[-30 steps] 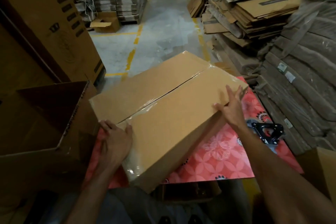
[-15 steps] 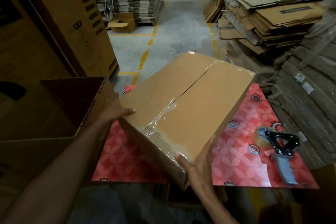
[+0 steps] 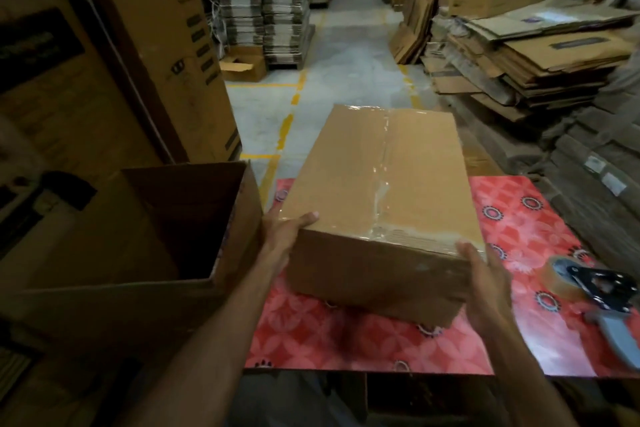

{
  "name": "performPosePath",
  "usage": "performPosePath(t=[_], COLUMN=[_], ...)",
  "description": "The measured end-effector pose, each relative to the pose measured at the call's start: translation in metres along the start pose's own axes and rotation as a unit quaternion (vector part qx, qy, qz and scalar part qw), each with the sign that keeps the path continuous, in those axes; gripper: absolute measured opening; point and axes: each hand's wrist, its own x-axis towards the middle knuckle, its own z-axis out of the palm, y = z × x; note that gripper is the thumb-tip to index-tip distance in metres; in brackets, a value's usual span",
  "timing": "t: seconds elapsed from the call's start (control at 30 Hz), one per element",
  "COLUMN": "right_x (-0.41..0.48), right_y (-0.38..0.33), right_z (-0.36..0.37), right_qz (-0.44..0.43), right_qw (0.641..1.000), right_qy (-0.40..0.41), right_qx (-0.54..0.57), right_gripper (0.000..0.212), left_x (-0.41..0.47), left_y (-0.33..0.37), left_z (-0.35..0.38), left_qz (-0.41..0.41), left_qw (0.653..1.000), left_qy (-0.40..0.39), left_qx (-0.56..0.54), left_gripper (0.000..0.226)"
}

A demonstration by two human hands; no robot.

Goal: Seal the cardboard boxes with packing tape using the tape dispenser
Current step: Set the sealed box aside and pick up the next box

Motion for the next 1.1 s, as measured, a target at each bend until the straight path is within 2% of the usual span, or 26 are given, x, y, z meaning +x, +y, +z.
performPosePath(t=[0.07,0.13,0.23,0.33,0.43,0.57,0.63,0.7,0.9,1.03,1.1], right_x=[-0.021,-0.055,-0.088,-0.122,-0.155,-0.199,-0.214,-0.227,-0.244,-0.242,-0.243], right_y=[-0.032,-0.073,-0.111,-0.138,-0.149,-0.150,-0.145,-0.136,-0.109,-0.094,-0.093], right_z=[0.016,0.042,0.089,0.147,0.206,0.272,0.294,0.312,0.346,0.353,0.352], right_qz=[-0.004,-0.031,-0.092,-0.126,-0.145,-0.139,-0.141,-0.142,-0.149,-0.187,-0.203], right_qw=[0.999,0.995,0.982,0.965,0.952,0.939,0.933,0.929,0.922,0.919,0.915], right_qy=[-0.014,-0.044,-0.104,-0.160,-0.217,-0.288,-0.312,-0.330,-0.357,-0.348,-0.348], right_qx=[0.042,0.080,0.129,0.163,0.163,0.129,0.110,0.087,0.032,-0.007,-0.010], right_gripper=[0.064,0.041,0.031,0.034,0.027,0.044,0.044,0.045,0.057,0.054,0.048], left_x=[0.003,0.008,0.009,0.002,-0.011,-0.033,-0.044,-0.053,-0.051,-0.030,-0.020], left_y=[0.020,0.044,0.090,0.139,0.161,0.150,0.140,0.130,0.105,0.086,0.081], left_z=[-0.023,-0.058,-0.119,-0.185,-0.258,-0.343,-0.378,-0.406,-0.447,-0.447,-0.440], left_qz=[0.022,0.043,0.108,0.140,0.130,0.099,0.072,0.057,0.017,0.015,0.002], left_qw=[0.999,0.999,0.993,0.986,0.980,0.969,0.967,0.965,0.965,0.965,0.956], left_qy=[0.028,0.028,0.054,0.091,0.148,0.225,0.246,0.255,0.260,0.261,0.293], left_qx=[-0.010,-0.007,0.004,-0.016,-0.027,-0.019,-0.015,0.001,0.013,0.001,0.000], left_gripper=[0.035,0.042,0.060,0.052,0.045,0.064,0.084,0.094,0.085,0.099,0.095])
